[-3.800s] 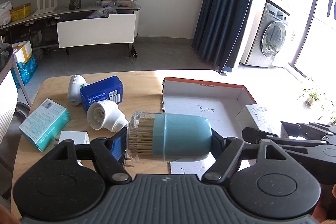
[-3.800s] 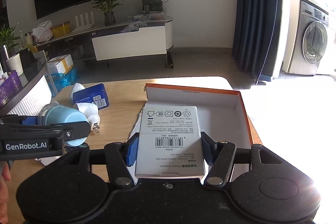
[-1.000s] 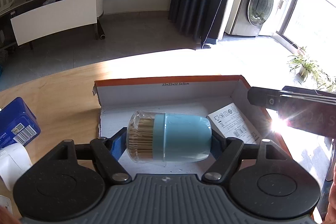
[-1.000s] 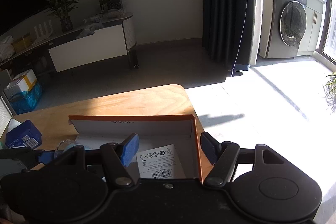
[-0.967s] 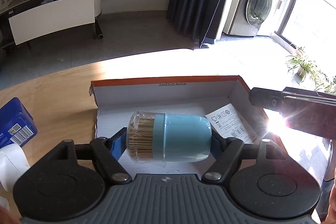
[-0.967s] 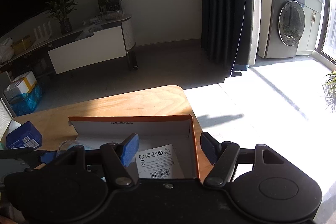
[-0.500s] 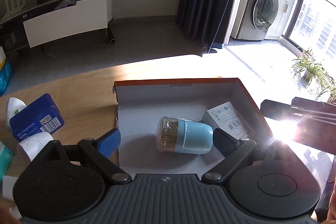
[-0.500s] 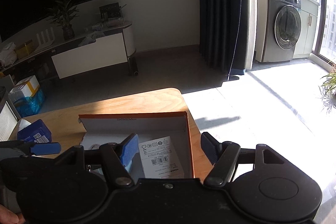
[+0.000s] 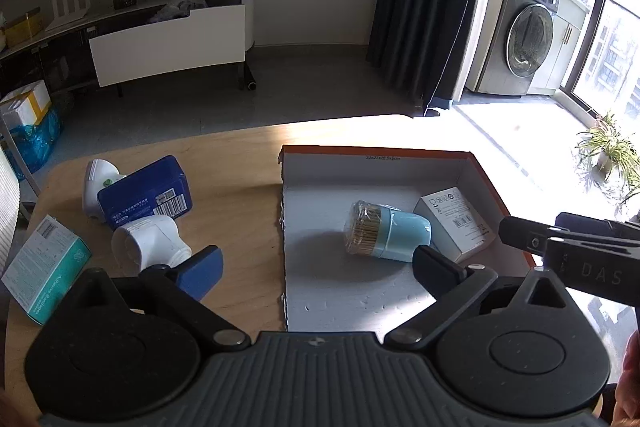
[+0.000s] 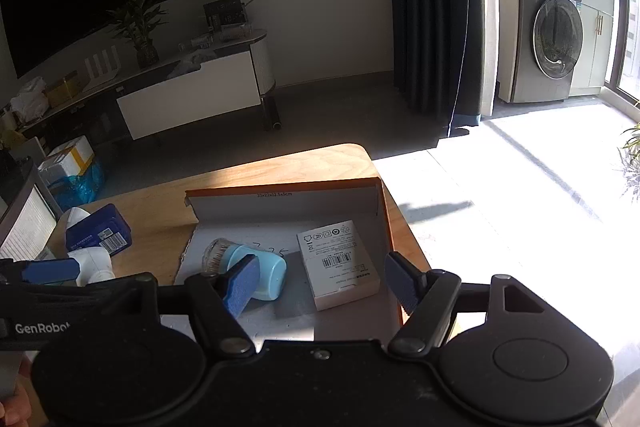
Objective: Organize rigid objects
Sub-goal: 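Open the right tool on the white box while the left tool sets the jar down inside, then move the left tool to the teal box and close on it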
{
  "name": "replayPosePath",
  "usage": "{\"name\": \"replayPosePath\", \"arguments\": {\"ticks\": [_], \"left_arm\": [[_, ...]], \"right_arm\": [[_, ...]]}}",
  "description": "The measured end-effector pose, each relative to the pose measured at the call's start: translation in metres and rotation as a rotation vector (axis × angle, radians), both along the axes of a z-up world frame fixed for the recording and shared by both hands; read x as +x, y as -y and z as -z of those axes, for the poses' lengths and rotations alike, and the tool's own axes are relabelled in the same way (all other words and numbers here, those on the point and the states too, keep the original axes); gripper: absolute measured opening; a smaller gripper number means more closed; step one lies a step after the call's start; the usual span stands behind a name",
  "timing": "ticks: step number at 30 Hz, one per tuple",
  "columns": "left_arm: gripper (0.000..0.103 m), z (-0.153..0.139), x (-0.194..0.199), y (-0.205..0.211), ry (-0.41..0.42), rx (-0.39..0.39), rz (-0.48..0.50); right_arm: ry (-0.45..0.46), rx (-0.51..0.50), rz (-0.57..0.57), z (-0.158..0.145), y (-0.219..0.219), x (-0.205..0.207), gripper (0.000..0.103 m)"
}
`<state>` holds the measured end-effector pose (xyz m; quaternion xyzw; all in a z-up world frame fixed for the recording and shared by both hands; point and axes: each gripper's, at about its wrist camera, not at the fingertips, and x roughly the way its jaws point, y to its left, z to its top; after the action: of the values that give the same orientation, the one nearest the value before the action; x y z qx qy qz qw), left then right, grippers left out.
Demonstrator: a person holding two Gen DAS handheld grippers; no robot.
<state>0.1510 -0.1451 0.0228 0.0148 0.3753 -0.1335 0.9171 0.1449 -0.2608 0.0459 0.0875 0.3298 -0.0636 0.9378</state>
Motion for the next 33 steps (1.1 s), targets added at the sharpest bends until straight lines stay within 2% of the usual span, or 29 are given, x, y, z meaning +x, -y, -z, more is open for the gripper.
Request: {"name": "replayPosePath", "arguments": {"ticks": [11,17,33], "left_arm": [[0.103,-0.001,-0.016,-0.03,0.012,0.018,-0.07],[0.103,0.002,-0.023,-0.049,0.001,0.008,-0.101],[0.103,0.006,-0.036,-0.092,-0.012,-0.018,-0.166]], "right_arm": [[-0.018,-0.008,-0.075,0.003,-0.033,-0.007,0.084],[-0.025,-0.006,-0.127,0.005,-0.053,-0.007,0.089],[-0.065,0.005,-0.226,0.015,-0.095,-0.003,0.091]]}}
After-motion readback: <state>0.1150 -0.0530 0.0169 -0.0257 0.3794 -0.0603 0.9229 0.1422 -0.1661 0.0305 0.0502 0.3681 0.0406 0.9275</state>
